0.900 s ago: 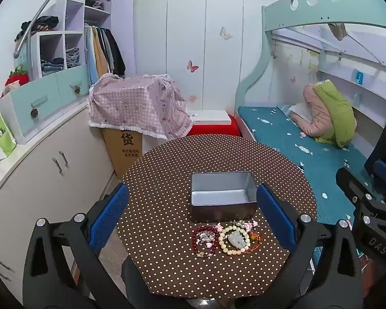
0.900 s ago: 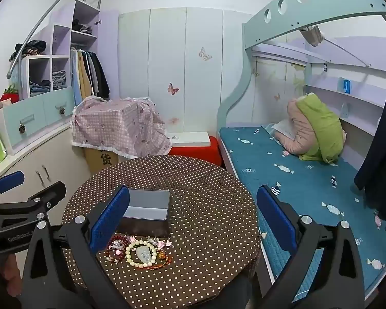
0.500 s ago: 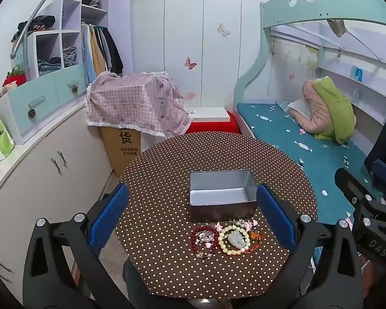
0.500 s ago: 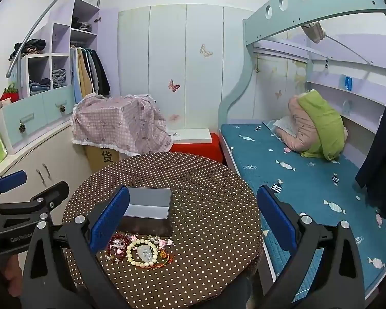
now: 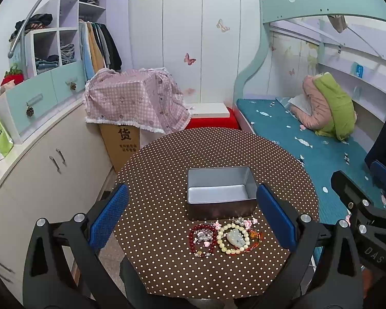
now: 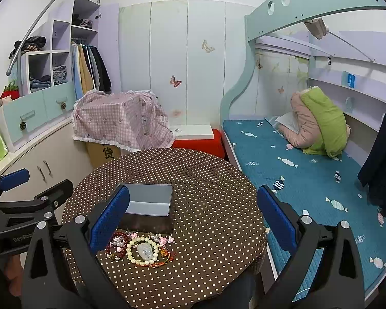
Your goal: Organize jewelry
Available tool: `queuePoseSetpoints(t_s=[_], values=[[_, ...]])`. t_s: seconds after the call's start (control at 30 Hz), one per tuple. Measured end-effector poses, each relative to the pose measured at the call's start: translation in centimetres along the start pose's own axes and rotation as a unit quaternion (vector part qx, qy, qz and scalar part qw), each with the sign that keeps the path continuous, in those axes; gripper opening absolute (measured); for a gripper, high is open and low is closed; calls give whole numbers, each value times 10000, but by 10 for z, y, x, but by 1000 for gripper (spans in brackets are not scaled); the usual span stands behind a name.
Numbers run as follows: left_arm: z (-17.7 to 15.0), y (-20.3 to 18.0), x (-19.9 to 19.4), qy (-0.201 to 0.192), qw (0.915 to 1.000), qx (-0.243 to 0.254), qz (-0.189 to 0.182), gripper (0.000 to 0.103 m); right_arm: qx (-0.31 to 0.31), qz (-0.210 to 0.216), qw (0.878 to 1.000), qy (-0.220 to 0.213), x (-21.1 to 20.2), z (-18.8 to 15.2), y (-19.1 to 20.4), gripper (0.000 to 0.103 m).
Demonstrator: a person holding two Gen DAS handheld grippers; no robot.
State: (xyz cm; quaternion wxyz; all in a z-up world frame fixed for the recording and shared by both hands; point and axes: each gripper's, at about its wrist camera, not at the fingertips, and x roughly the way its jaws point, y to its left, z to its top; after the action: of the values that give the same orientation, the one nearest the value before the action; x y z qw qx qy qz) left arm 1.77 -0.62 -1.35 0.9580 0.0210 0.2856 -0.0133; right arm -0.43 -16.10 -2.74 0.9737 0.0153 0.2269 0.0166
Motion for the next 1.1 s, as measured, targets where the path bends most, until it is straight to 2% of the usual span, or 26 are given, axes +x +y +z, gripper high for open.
queuePoseSetpoints(t_s=[0.67,1.1], values=[[-6,7,7,152,9999,-63,-47,98,34,10,9997,222,4,3,1,96],[-12,5,15,392,9992,4,-24,98,31,13,9994,333,7,3,3,96]])
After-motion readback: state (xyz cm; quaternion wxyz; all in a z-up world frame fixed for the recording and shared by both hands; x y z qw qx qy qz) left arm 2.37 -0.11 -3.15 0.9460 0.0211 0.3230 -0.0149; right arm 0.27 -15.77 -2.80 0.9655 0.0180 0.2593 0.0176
